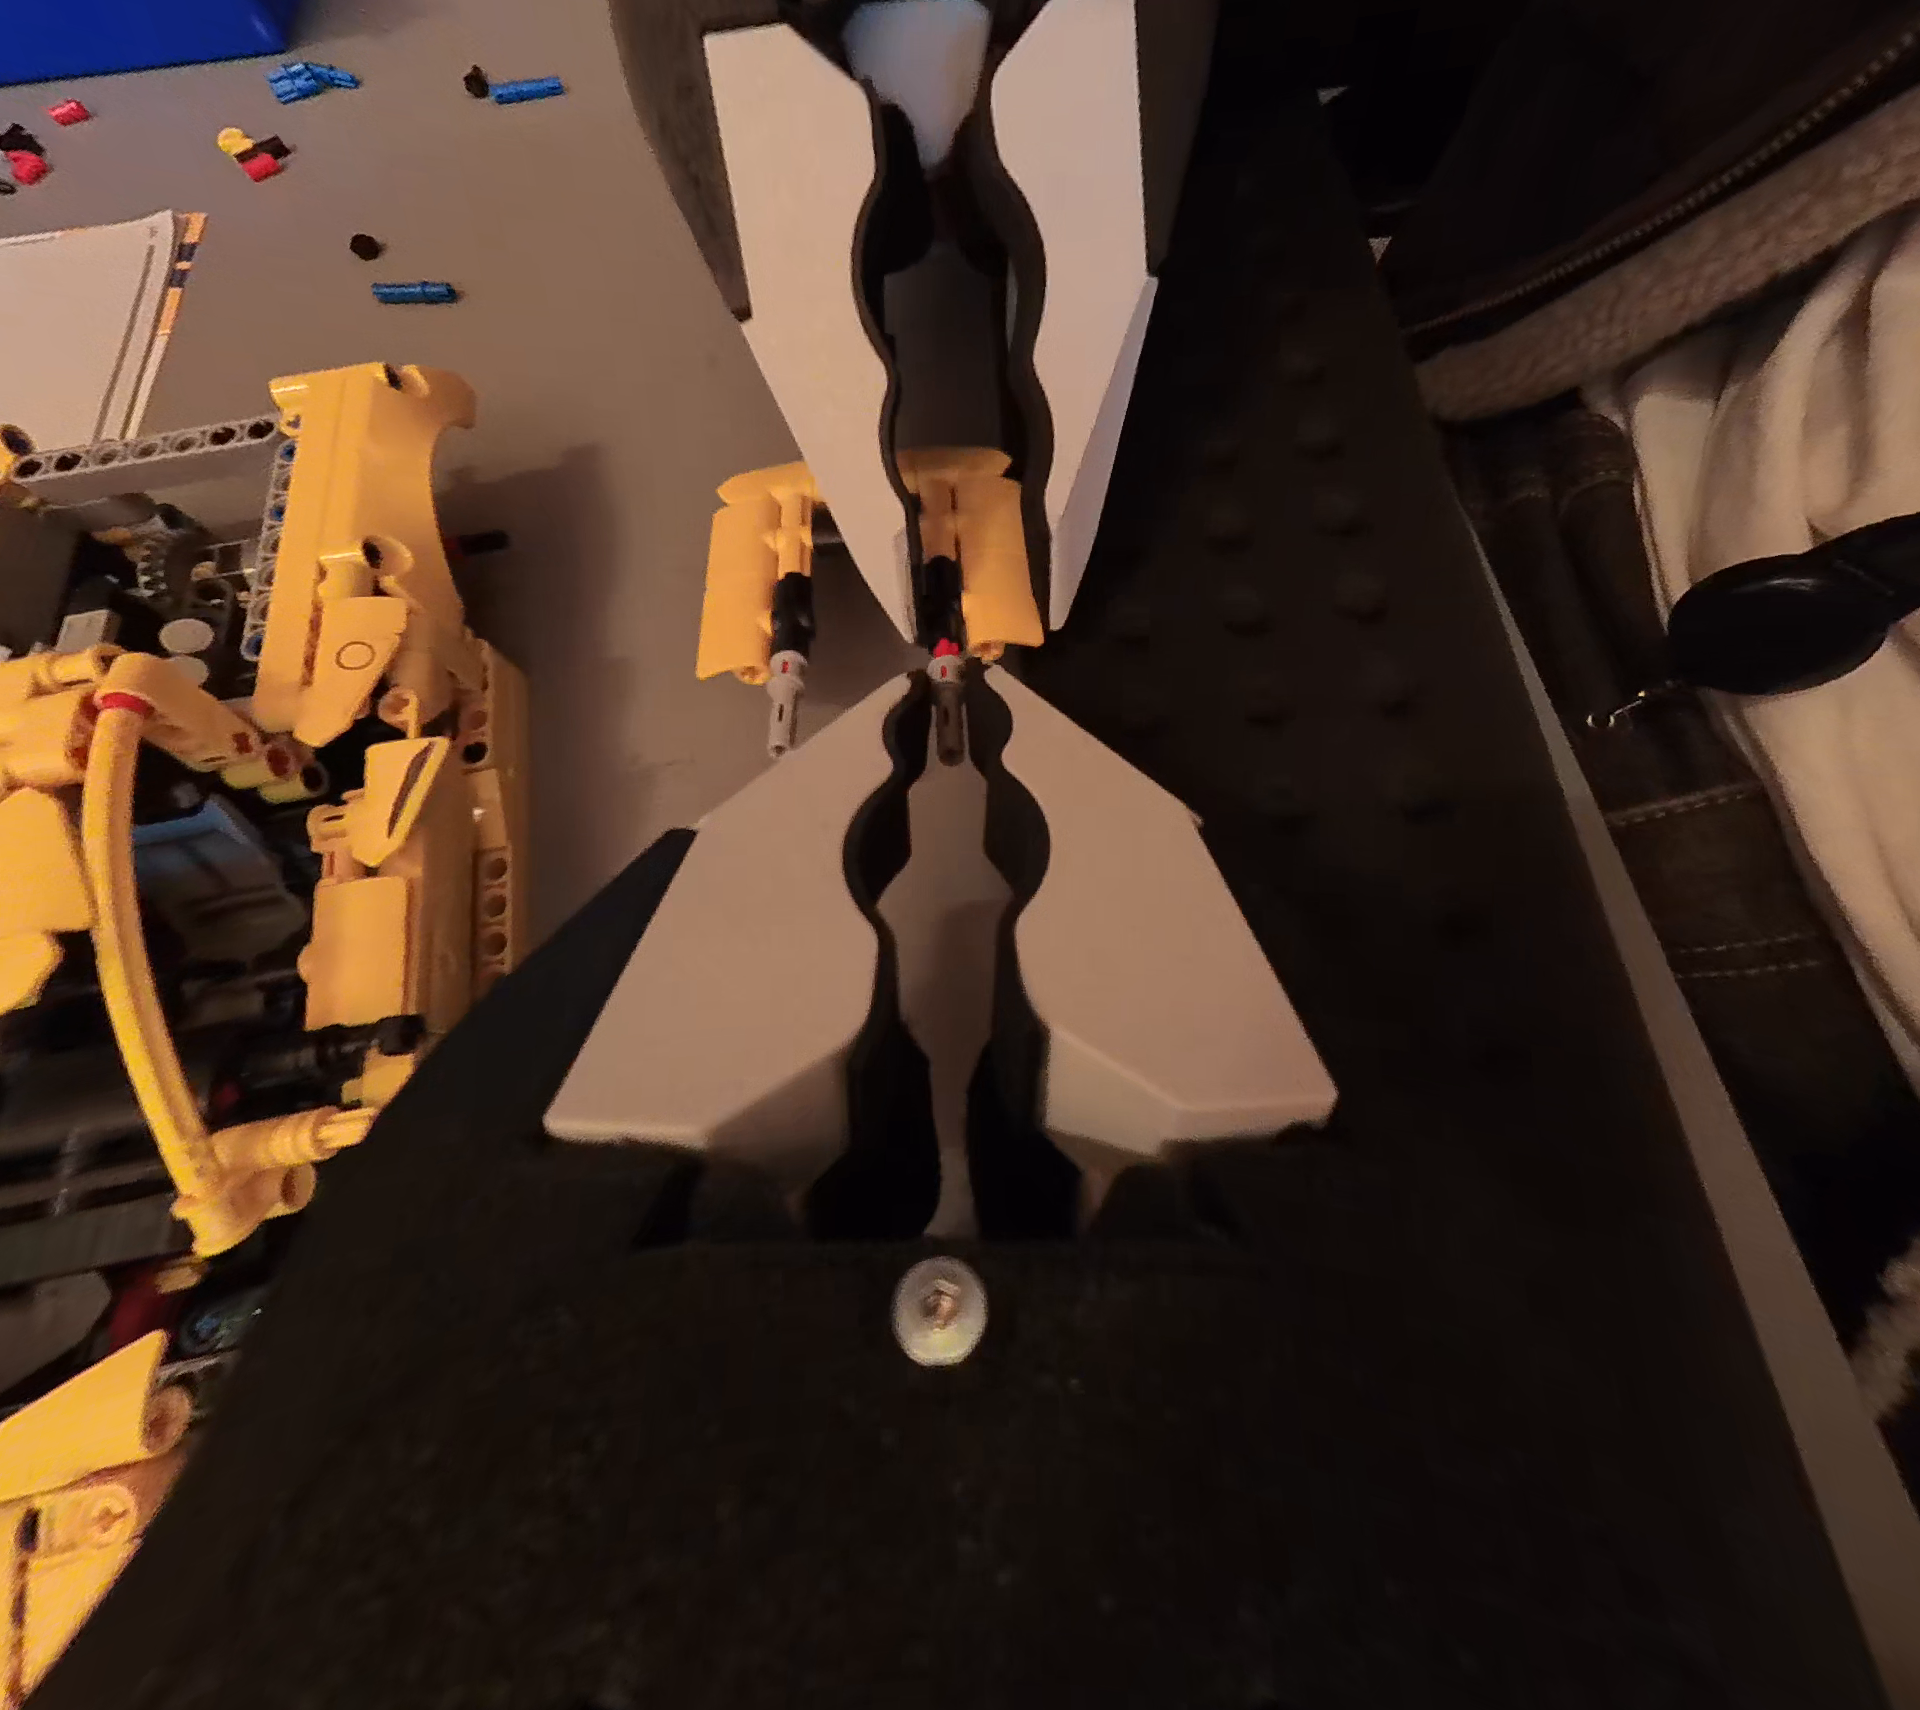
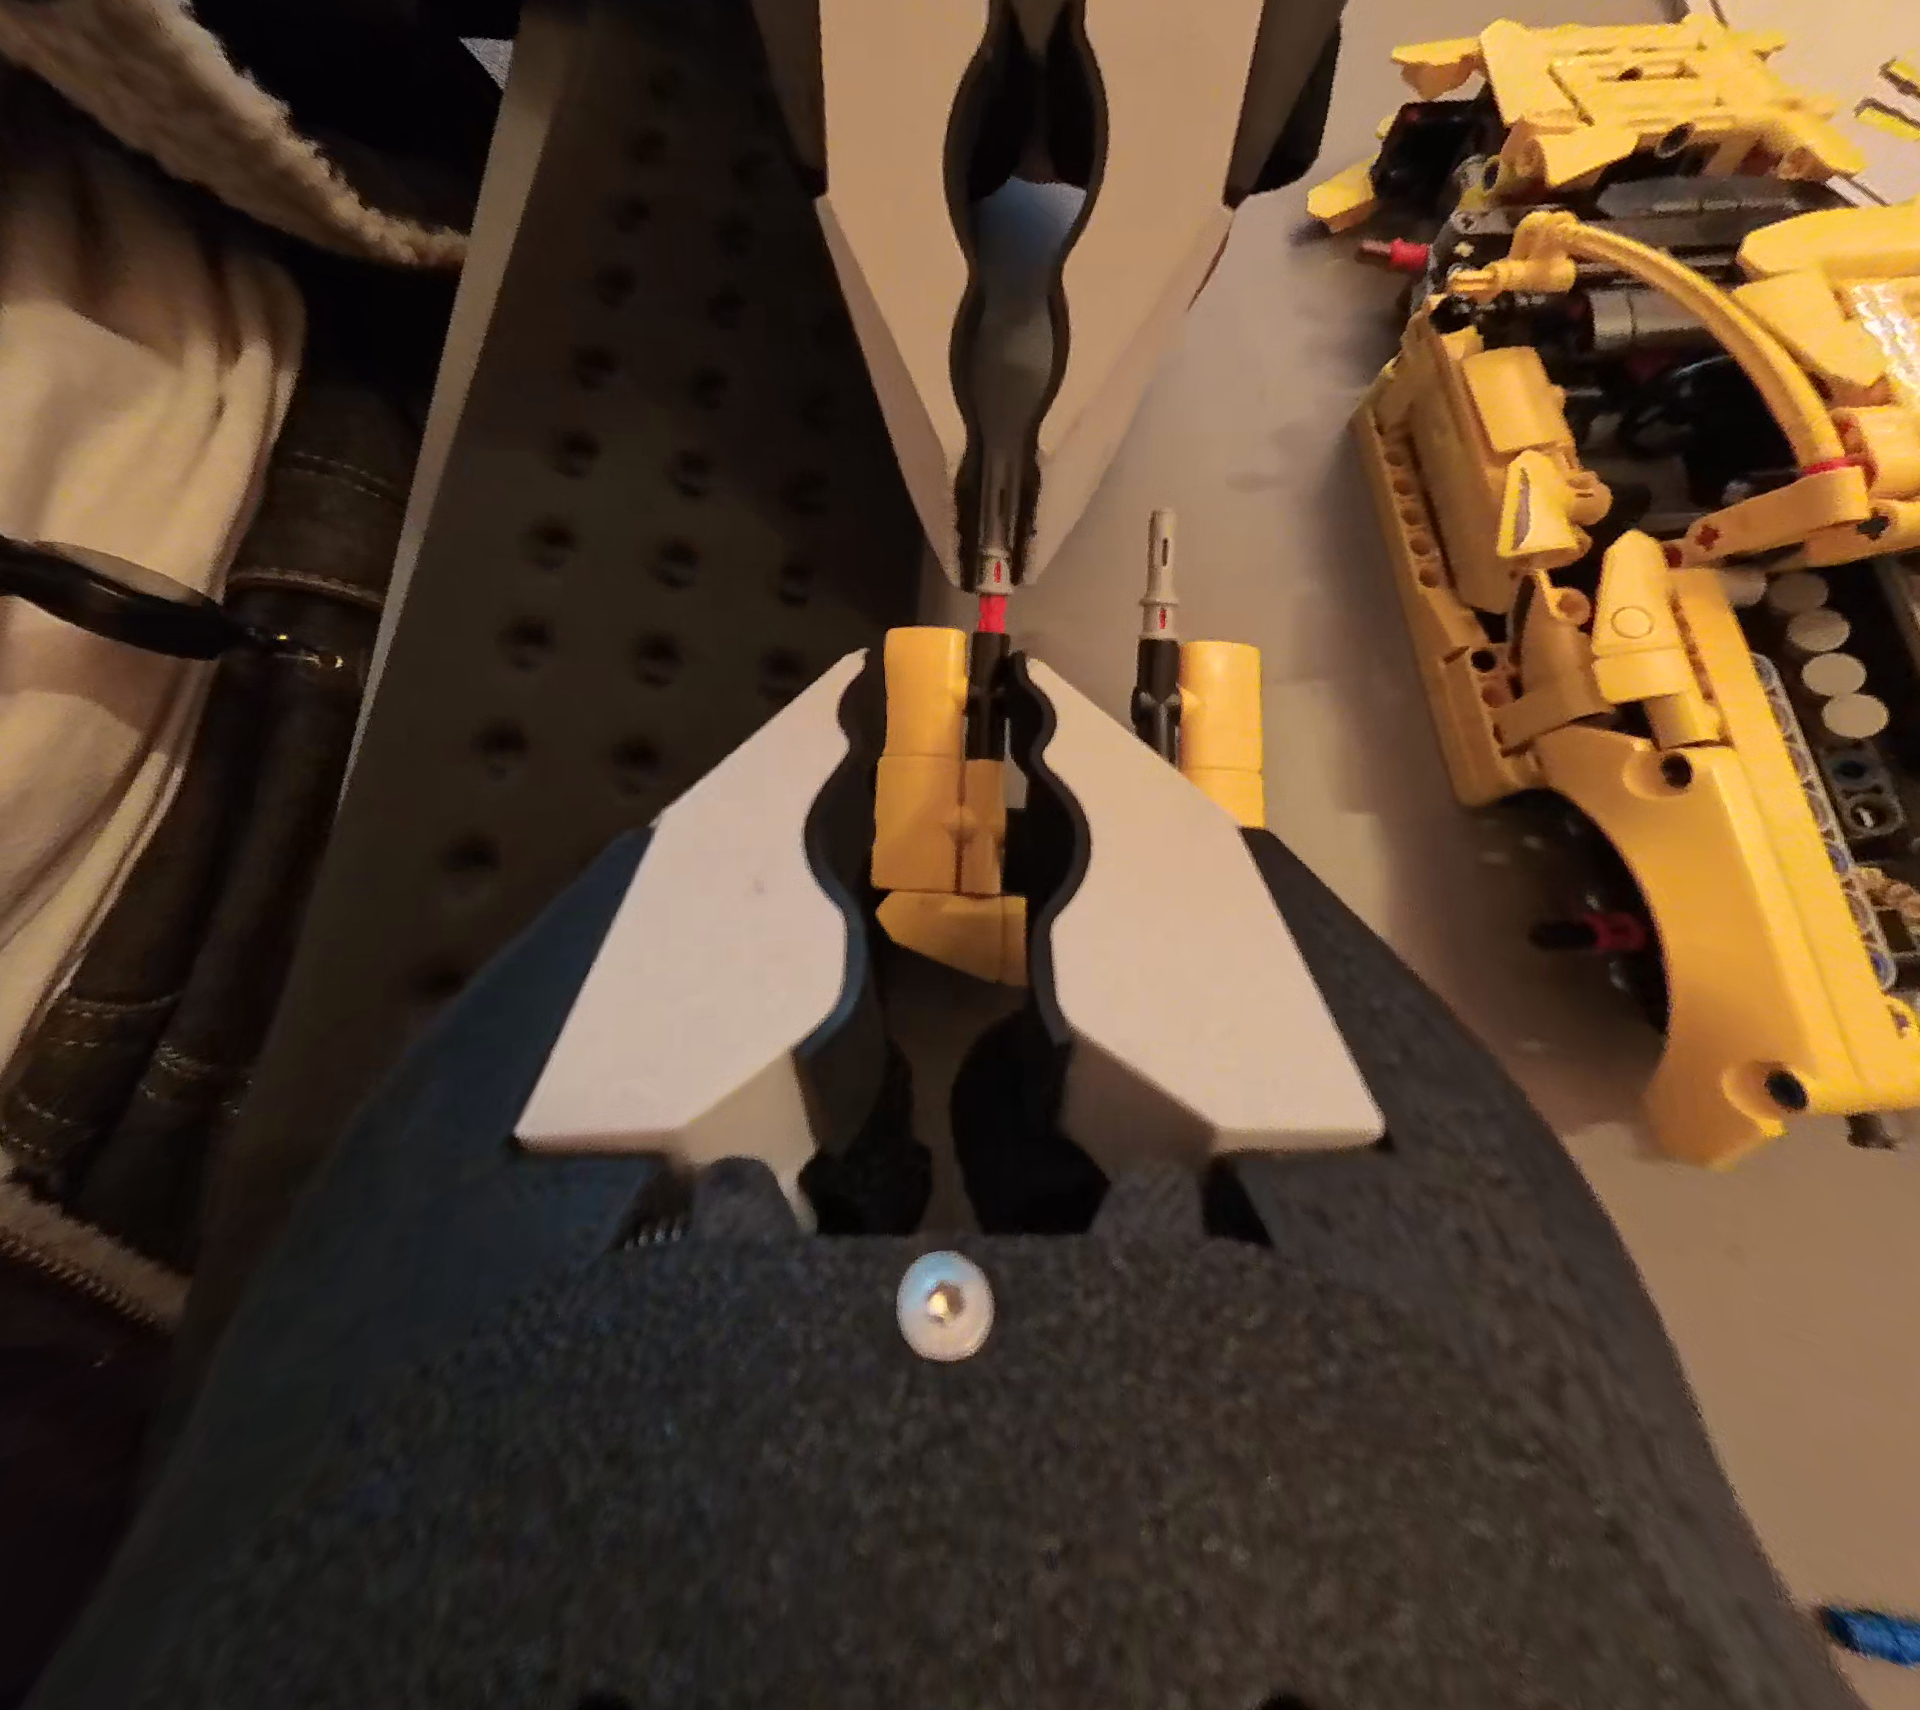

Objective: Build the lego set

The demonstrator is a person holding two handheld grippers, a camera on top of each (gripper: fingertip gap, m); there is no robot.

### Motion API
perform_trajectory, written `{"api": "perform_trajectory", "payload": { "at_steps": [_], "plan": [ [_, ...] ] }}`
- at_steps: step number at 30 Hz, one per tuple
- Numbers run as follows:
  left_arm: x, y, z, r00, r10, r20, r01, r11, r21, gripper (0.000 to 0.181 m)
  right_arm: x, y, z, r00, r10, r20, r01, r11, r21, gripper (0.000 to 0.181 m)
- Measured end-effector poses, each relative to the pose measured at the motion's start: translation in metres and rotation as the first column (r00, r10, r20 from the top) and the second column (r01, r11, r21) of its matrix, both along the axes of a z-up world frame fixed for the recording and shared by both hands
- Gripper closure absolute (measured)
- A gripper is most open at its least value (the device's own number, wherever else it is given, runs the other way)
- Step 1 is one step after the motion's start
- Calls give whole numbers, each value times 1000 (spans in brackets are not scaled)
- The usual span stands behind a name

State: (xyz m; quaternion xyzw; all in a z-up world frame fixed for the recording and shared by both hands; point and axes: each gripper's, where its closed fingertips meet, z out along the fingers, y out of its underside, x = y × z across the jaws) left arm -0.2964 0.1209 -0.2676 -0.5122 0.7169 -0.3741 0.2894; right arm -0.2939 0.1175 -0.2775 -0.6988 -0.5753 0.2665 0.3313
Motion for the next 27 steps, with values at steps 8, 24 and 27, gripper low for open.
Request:
{"api": "perform_trajectory", "payload": {
  "at_steps": [8, 24, 27],
  "plan": [
    [2, -1, 8, 998, -19, 63, 15, 998, 63, 175, 0, -2, 10, 998, -6, -64, 3, 999, -52, 158],
    [-4, -11, -16, 994, -67, -80, 74, 994, 83, 177, -6, -11, -8, 992, 42, 123, -37, 998, -45, 159],
    [-4, -10, -17, 994, -66, -91, 73, 994, 76, 177, -6, -10, -9, 981, 62, 184, -50, 996, -71, 159]
  ]
}}
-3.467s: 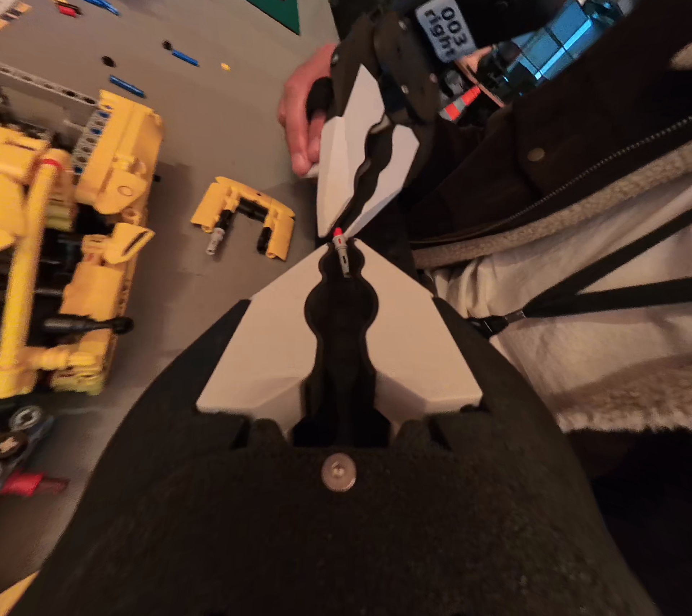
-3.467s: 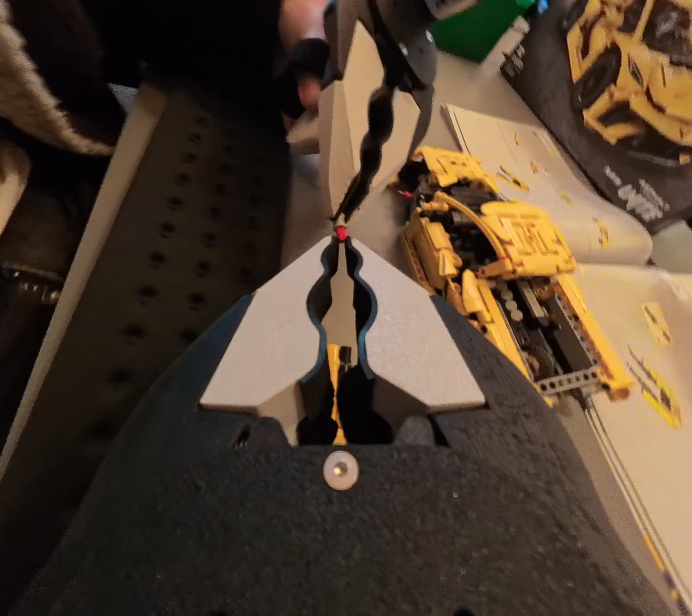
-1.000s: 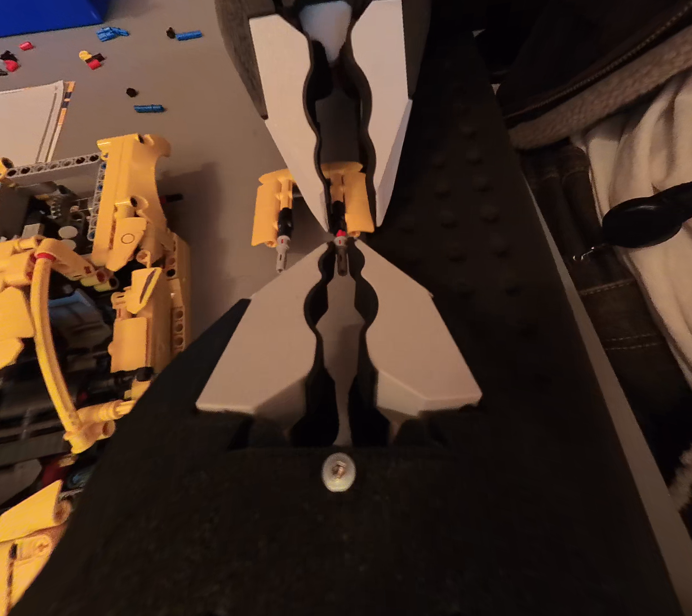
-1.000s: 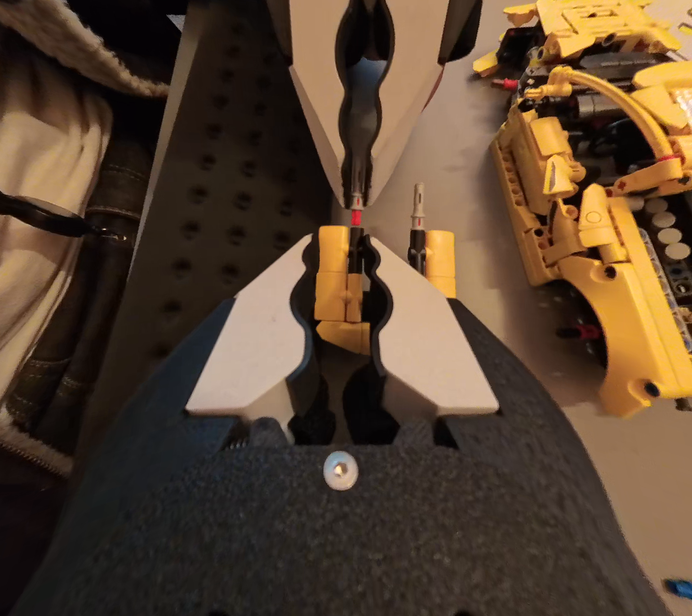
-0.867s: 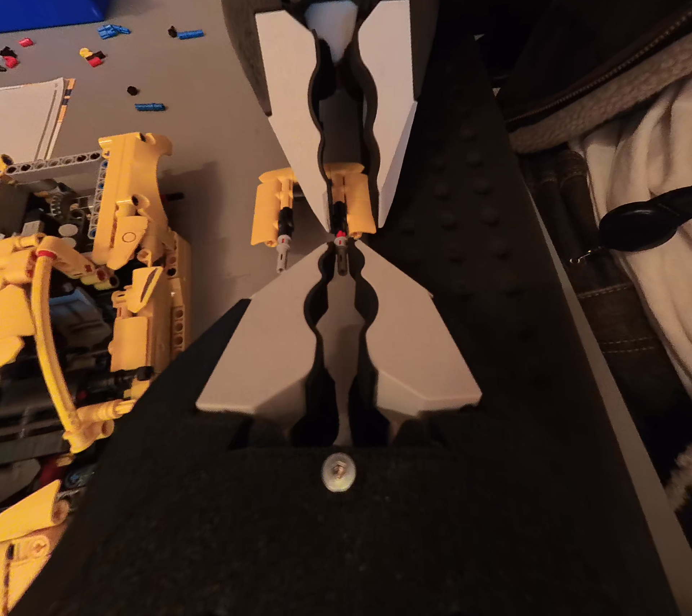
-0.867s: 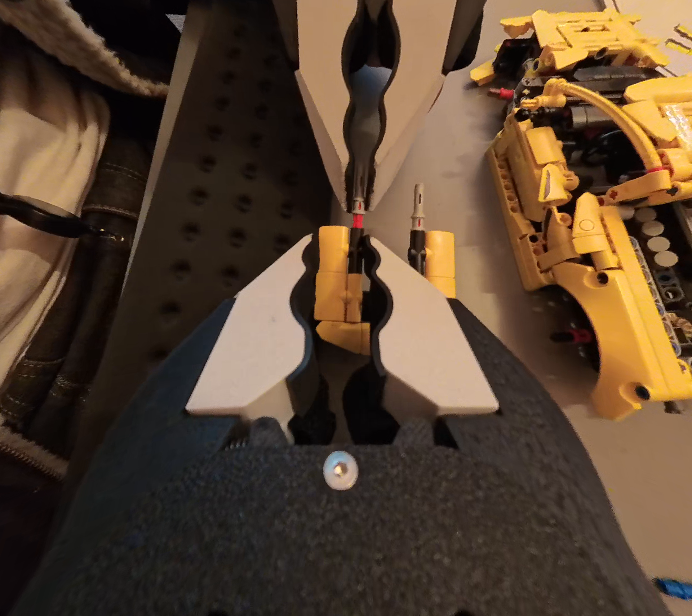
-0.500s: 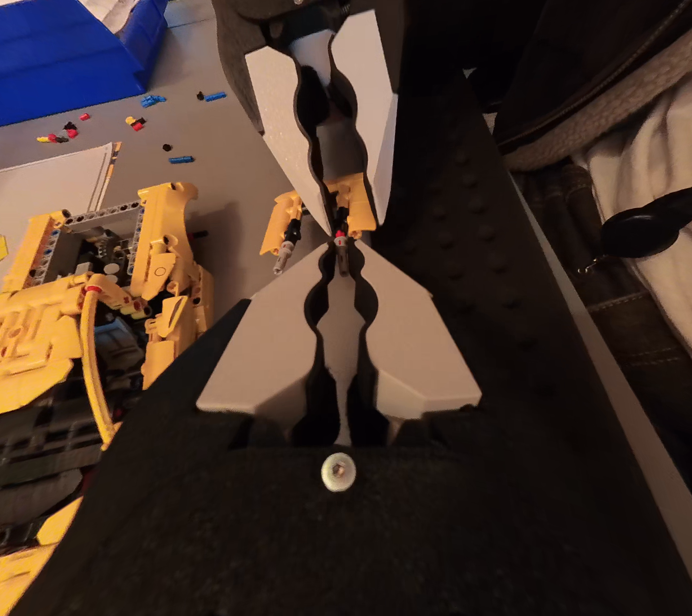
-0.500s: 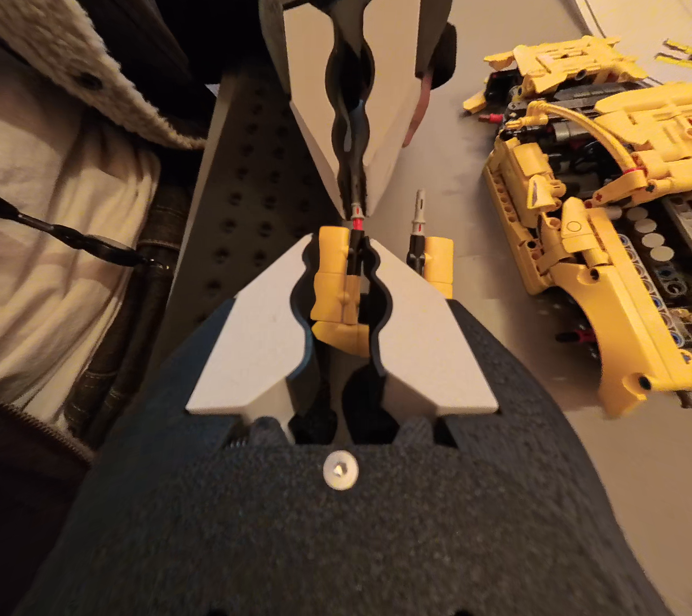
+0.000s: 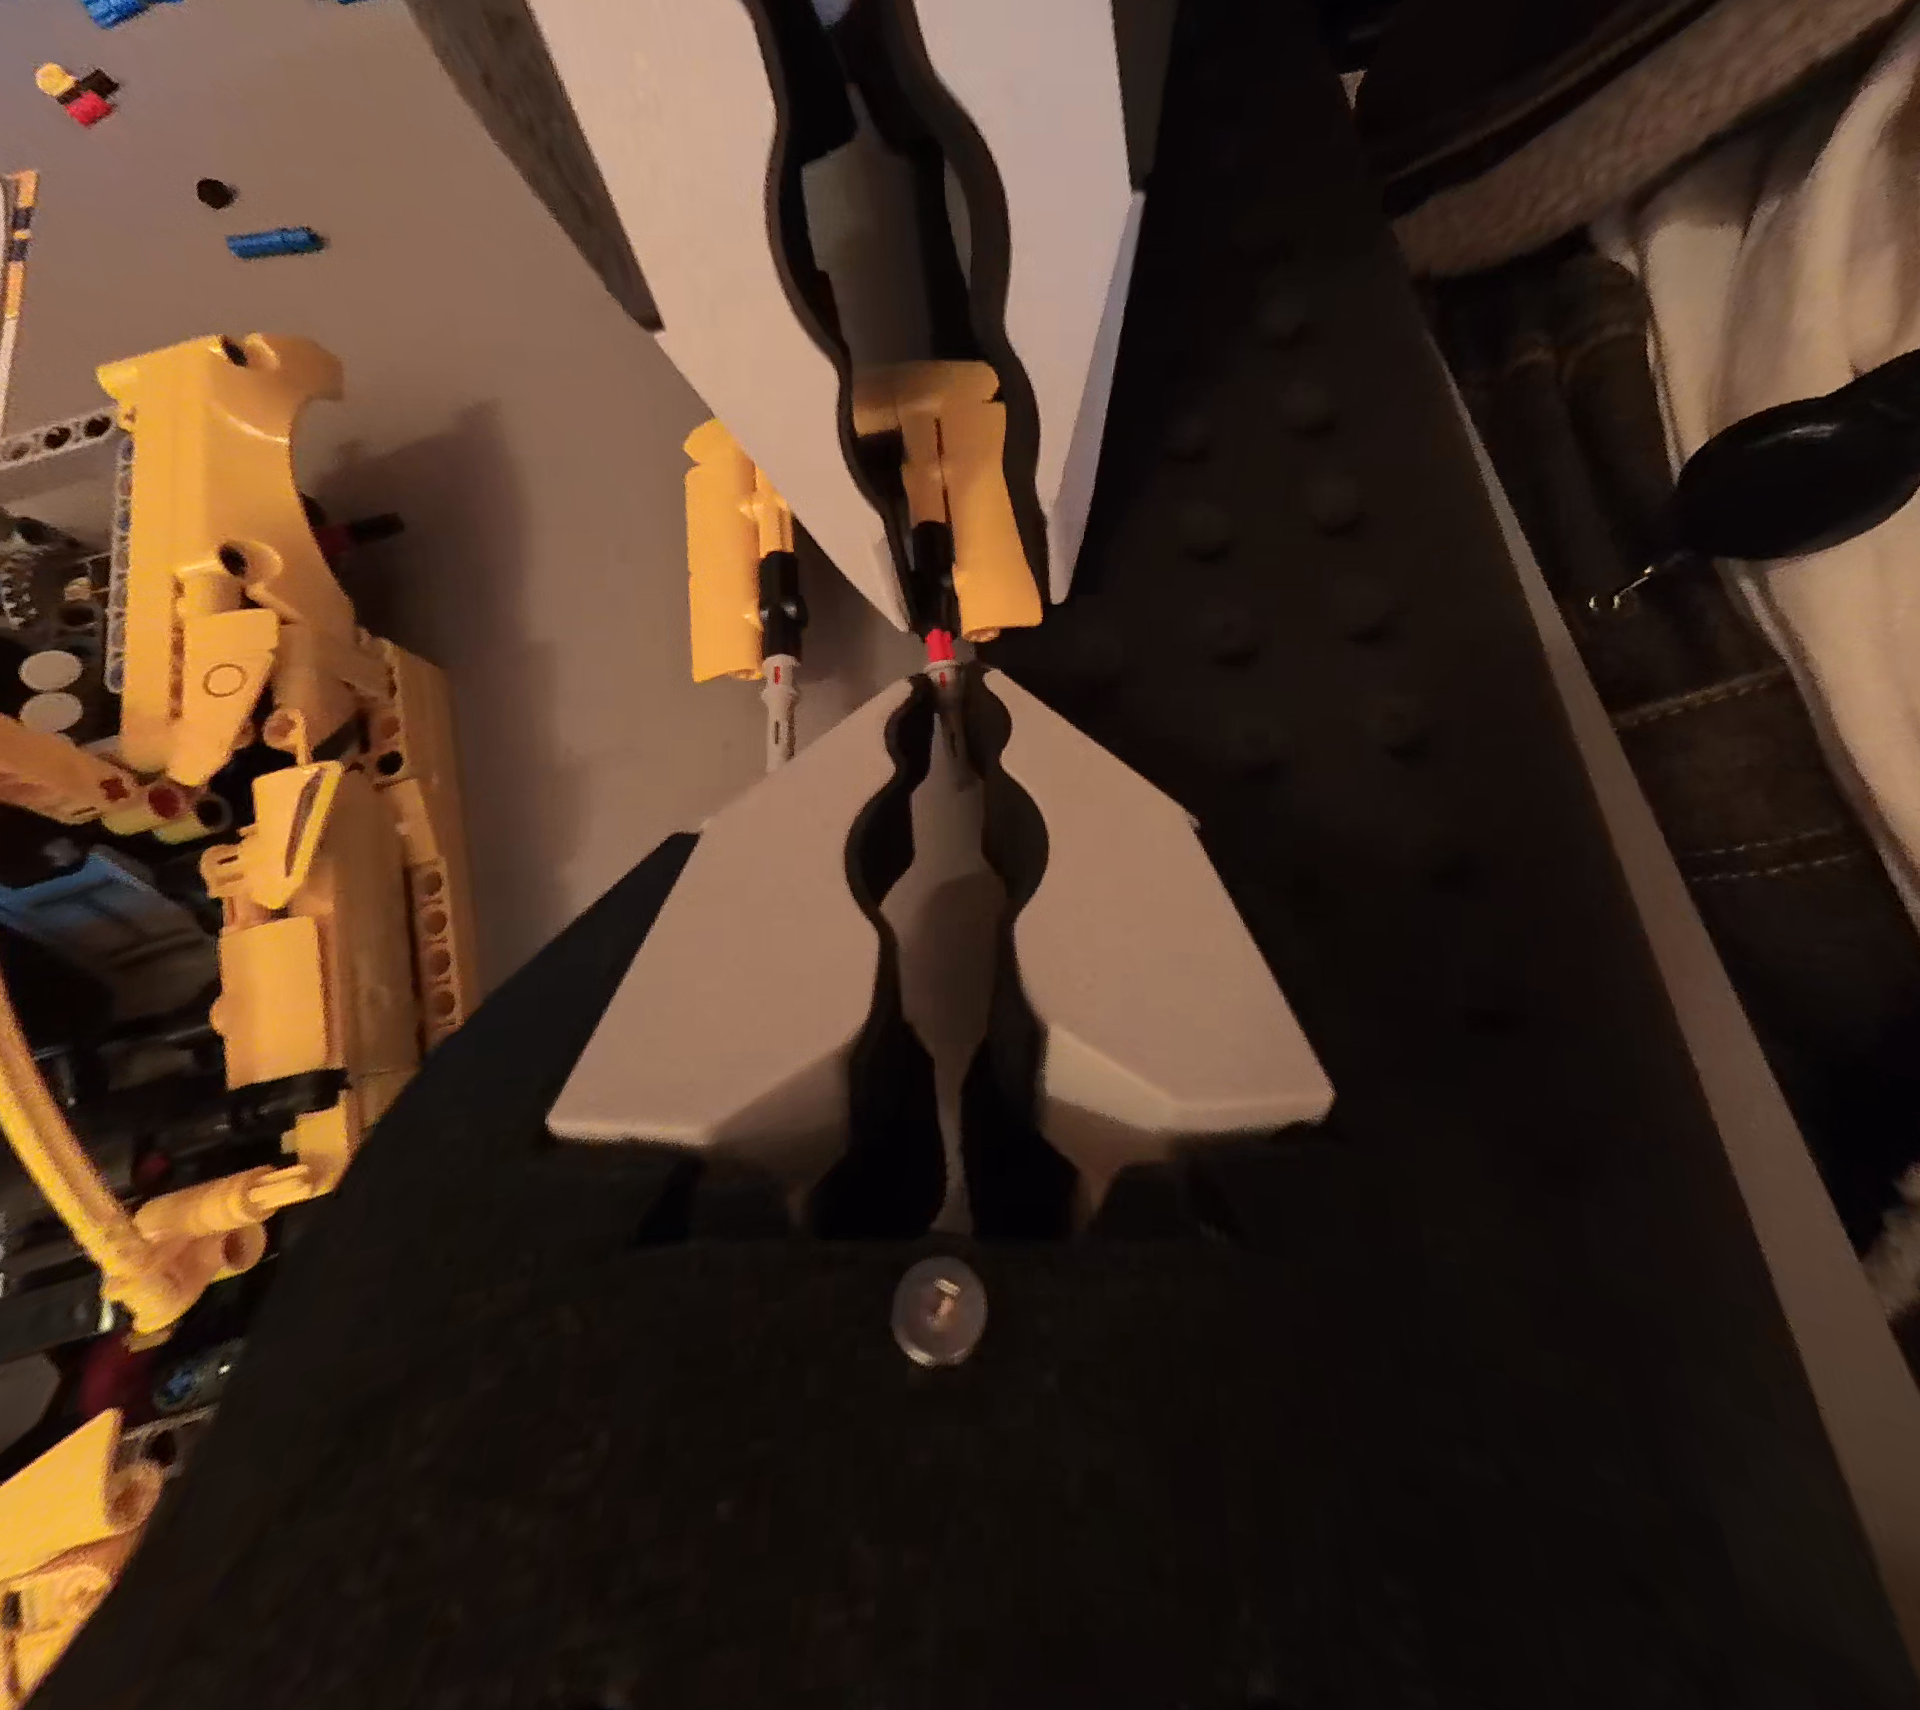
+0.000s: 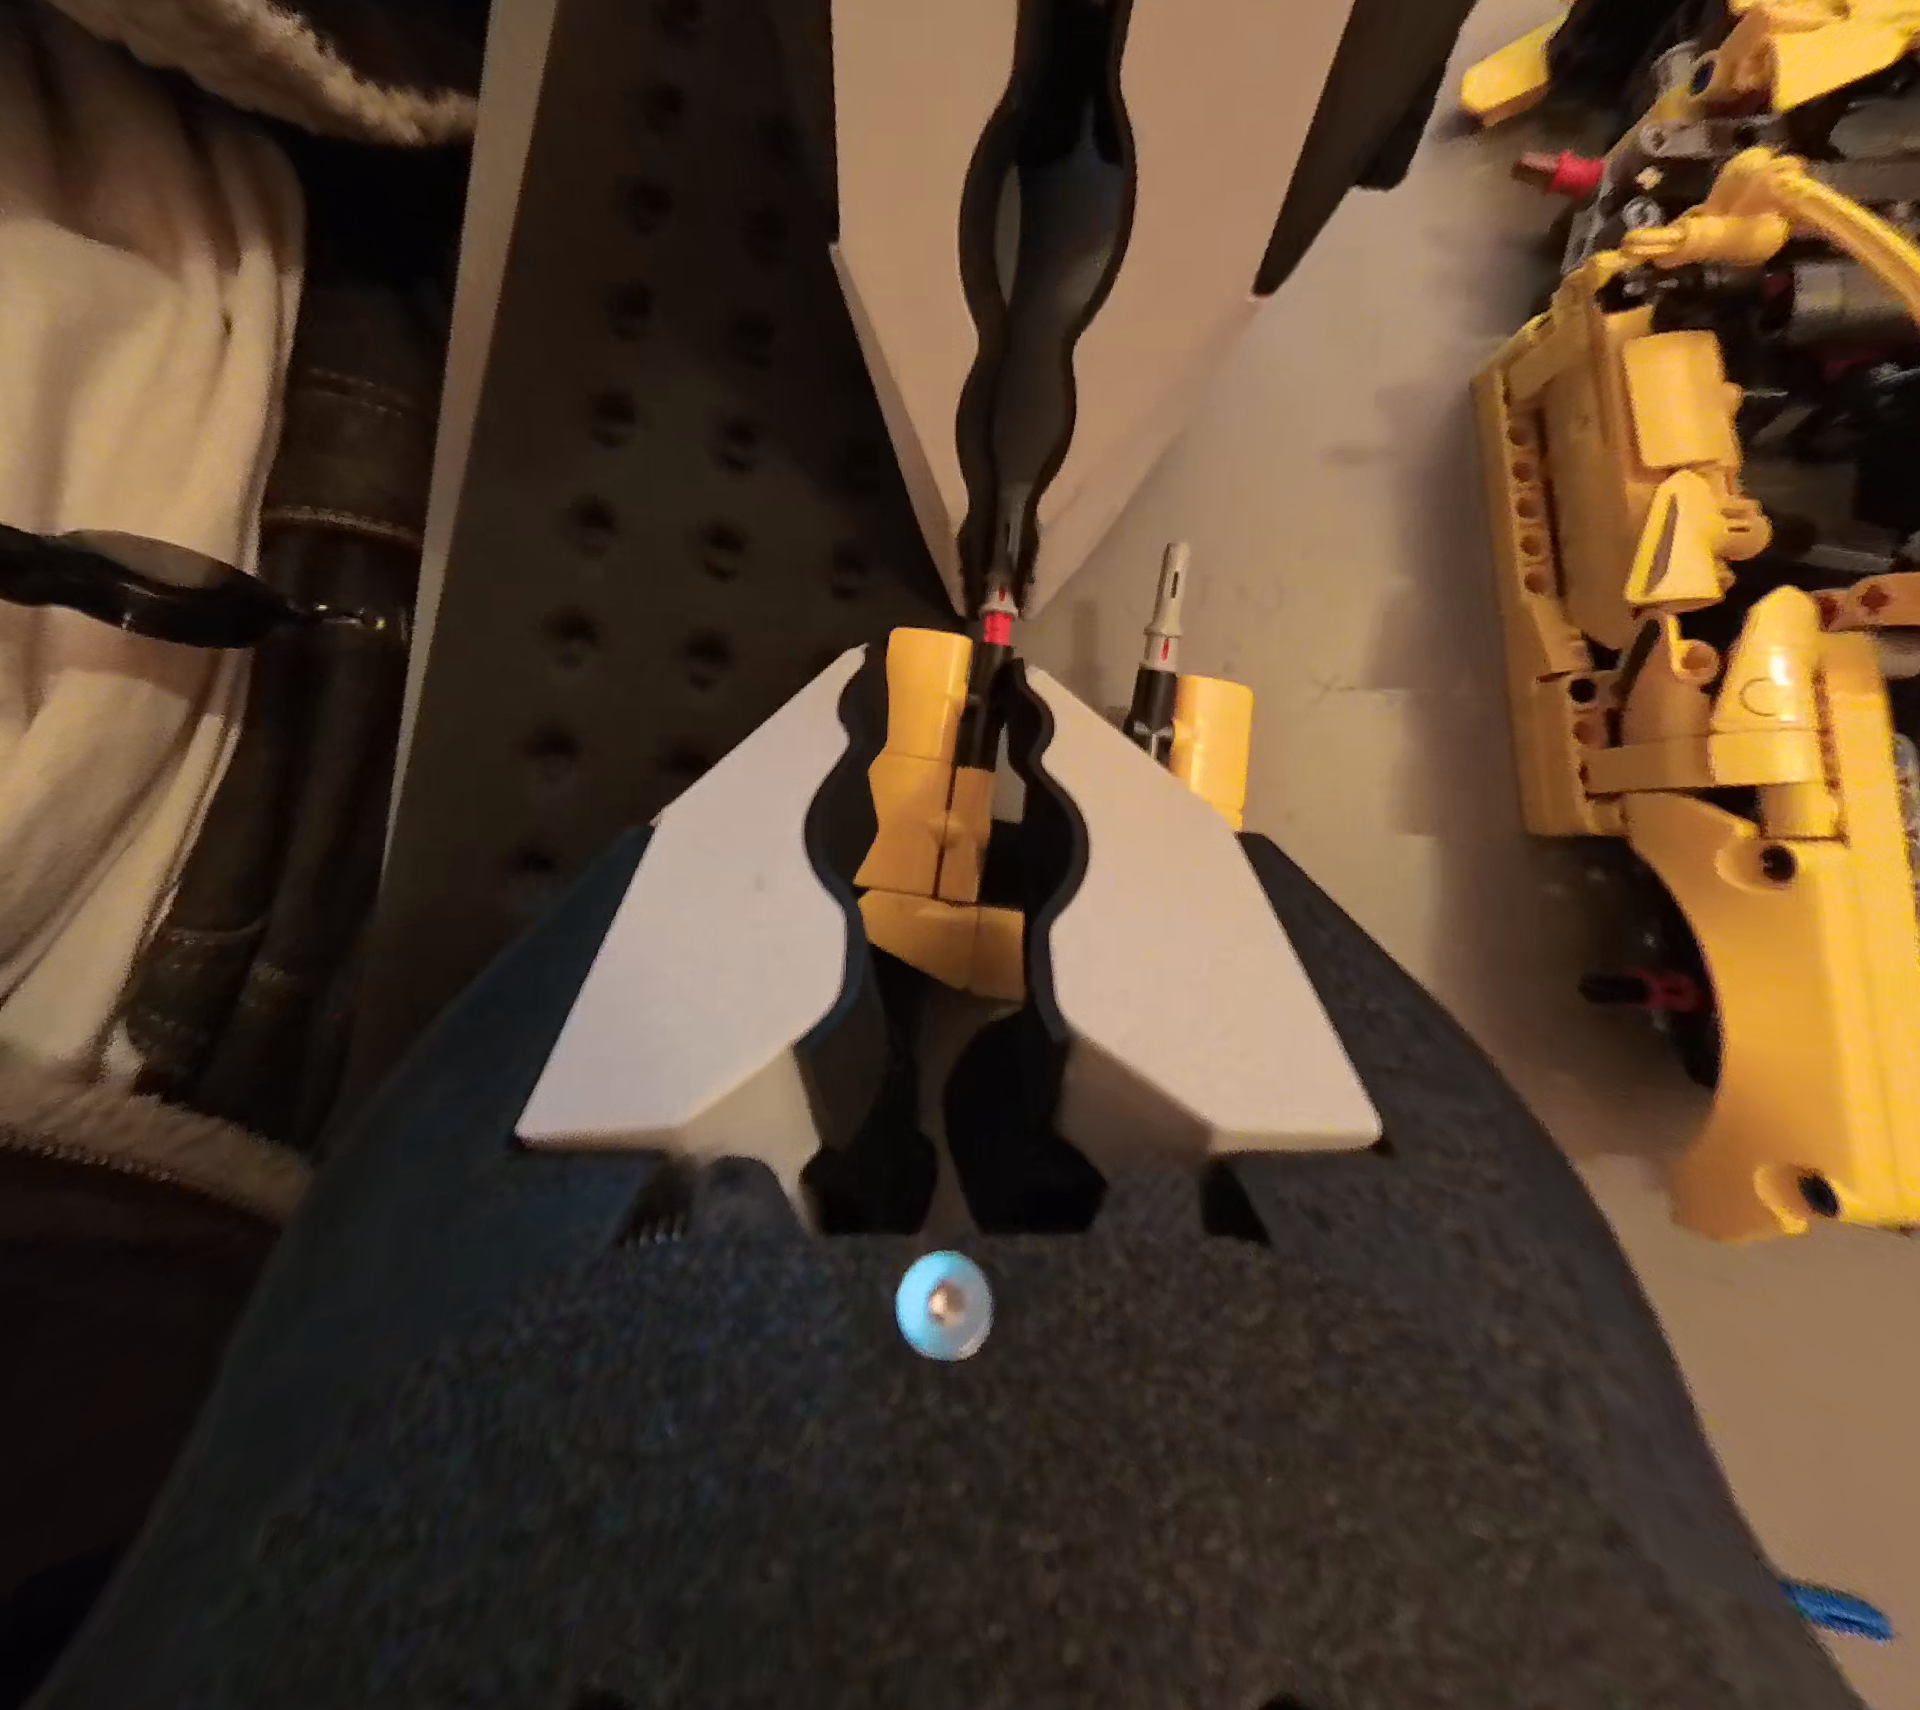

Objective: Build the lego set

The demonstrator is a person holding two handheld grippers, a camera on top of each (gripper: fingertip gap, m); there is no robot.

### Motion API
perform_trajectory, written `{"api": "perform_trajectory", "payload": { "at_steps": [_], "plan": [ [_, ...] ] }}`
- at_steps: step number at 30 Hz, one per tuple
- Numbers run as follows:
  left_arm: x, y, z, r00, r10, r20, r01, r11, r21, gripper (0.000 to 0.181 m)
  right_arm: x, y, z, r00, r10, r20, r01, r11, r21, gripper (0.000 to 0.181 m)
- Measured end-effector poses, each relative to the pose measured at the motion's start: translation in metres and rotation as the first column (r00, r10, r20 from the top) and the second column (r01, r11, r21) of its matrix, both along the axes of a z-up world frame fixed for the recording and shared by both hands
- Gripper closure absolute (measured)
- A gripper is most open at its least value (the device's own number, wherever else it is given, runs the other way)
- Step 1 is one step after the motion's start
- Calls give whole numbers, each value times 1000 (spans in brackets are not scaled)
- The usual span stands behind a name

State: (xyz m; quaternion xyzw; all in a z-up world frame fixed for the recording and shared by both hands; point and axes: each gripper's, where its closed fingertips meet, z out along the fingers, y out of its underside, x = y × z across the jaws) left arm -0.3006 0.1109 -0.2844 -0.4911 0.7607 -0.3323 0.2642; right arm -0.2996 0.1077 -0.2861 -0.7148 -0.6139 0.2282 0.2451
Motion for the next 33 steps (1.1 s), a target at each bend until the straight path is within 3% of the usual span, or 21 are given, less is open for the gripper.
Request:
{"api": "perform_trajectory", "payload": {
  "at_steps": [7, 17, 21, 33],
  "plan": [
    [-2, 1, 2, 1000, 9, -18, -10, 999, -52, 177, -2, 1, -3, 989, 84, 124, -68, 989, -129, 159],
    [-1, 5, 7, 999, 48, 14, -47, 994, -99, 176, -3, 5, -1, 995, 36, -92, -51, 985, -168, 159],
    [2, 14, 22, 991, 101, 89, -88, 986, -140, 177, -2, 15, 16, 979, -10, -201, -25, 985, -172, 159],
    [-1, 4, 19, 997, 51, 57, -39, 980, -194, 177, -8, 6, 12, 981, 39, -188, -75, 979, -188, 160]
  ]
}}
